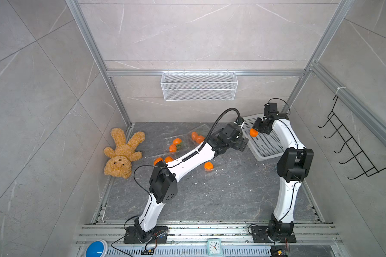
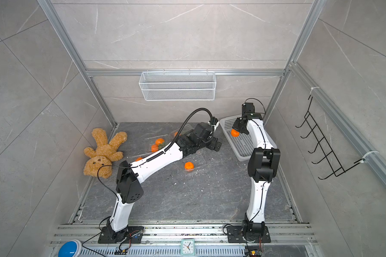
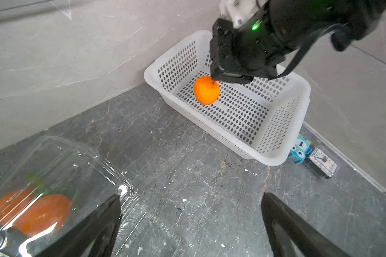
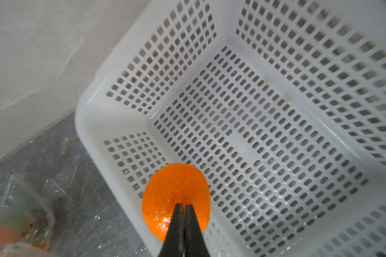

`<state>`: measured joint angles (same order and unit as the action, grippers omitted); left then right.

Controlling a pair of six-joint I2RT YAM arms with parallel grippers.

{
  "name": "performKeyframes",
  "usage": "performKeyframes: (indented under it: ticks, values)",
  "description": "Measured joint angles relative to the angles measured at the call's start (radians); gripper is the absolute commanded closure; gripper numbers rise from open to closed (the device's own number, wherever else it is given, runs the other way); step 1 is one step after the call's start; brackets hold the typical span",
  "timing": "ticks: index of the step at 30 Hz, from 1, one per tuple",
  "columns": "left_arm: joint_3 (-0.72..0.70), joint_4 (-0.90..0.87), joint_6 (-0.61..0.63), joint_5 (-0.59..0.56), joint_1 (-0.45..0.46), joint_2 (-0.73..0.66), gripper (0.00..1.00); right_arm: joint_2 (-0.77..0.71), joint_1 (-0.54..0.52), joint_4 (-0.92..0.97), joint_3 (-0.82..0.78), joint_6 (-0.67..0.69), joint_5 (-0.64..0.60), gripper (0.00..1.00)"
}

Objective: Take oranges out of containers
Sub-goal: Place the orange in the basket.

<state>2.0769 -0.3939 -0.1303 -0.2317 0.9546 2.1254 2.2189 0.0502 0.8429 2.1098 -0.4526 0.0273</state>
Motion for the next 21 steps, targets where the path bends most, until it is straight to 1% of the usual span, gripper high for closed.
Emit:
performKeyframes:
  ticks: [2, 5, 8, 12, 15, 21]
  values:
    - [0.026, 0.000, 0.043, -0.027, 0.011, 0.029, 0.00, 0.036, 0.000, 0.003, 0.000, 0.000, 0.008, 1.00]
    - [0.066, -0.004, 0.090, -0.051, 0.019, 0.070, 0.00, 0.077, -0.001, 0.002, 0.000, 0.000, 0.011, 0.97]
    - [0.080, -0.008, 0.121, -0.057, 0.023, 0.091, 0.00, 0.097, 0.000, 0.002, 0.000, 0.000, 0.011, 0.96]
    - [0.091, -0.036, 0.139, -0.079, 0.023, 0.105, 0.00, 0.119, 0.003, 0.006, 0.021, 0.002, 0.007, 0.83]
    - [0.141, -0.080, 0.136, -0.092, 0.017, 0.124, 0.00, 0.121, 0.004, 0.015, 0.030, 0.005, 0.003, 0.70]
    - [0.153, -0.153, 0.076, -0.061, -0.007, 0.127, 0.00, 0.113, 0.004, 0.023, 0.044, 0.010, 0.004, 0.47]
